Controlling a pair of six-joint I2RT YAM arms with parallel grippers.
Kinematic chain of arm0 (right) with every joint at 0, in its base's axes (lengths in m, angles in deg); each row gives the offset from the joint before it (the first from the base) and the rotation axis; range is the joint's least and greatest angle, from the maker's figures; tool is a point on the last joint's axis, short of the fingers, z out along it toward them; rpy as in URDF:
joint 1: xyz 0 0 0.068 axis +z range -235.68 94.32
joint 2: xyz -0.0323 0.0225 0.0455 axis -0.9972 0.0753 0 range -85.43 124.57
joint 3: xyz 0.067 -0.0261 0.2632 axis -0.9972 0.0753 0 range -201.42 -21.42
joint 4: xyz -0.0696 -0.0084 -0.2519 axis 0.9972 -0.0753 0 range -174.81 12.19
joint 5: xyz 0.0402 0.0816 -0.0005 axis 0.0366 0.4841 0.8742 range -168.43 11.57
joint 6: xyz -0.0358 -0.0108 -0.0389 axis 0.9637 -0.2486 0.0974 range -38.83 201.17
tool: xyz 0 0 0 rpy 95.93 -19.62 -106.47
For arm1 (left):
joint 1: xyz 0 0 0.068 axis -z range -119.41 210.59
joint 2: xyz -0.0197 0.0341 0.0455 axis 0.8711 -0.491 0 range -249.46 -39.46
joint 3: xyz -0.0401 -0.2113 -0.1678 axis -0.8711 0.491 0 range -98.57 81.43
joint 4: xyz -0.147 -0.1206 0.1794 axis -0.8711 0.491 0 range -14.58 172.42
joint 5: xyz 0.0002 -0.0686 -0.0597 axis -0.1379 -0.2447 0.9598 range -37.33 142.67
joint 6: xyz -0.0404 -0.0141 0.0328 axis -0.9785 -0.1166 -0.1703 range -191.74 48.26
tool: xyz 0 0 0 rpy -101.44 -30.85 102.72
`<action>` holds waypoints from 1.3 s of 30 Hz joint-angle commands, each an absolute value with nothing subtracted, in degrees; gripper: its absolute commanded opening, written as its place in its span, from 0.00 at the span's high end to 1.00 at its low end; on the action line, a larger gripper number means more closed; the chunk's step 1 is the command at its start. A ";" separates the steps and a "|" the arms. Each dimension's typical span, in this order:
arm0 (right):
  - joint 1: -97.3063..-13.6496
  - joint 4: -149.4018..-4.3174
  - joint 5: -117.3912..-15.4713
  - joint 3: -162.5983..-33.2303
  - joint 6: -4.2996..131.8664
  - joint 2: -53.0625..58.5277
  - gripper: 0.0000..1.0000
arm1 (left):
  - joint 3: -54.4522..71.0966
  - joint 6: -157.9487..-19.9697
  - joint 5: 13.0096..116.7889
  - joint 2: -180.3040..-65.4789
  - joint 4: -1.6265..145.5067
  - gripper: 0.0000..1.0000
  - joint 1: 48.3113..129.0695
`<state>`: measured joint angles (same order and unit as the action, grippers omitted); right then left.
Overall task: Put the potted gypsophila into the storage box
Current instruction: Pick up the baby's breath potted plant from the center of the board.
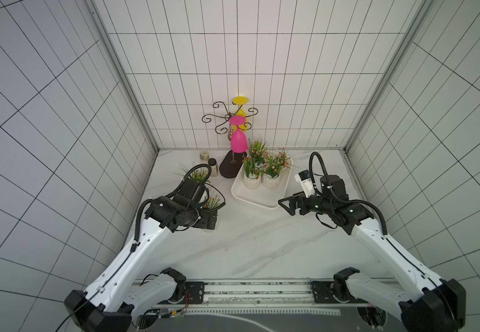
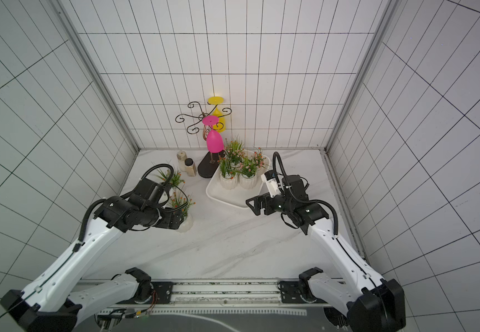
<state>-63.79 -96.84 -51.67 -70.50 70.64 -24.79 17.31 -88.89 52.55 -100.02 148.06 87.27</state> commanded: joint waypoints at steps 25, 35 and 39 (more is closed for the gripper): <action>-64.32 -95.70 -48.72 -68.57 70.36 -23.22 0.01 | 24.13 -88.35 56.76 -107.74 134.94 0.03 79.58; -64.32 -95.70 -48.53 -68.88 70.36 -23.33 0.01 | 24.25 -88.88 58.32 -113.17 131.86 0.03 79.84; -64.32 -95.74 -48.54 -68.97 70.44 -23.37 0.01 | 23.90 -88.88 58.31 -114.63 131.09 0.03 79.88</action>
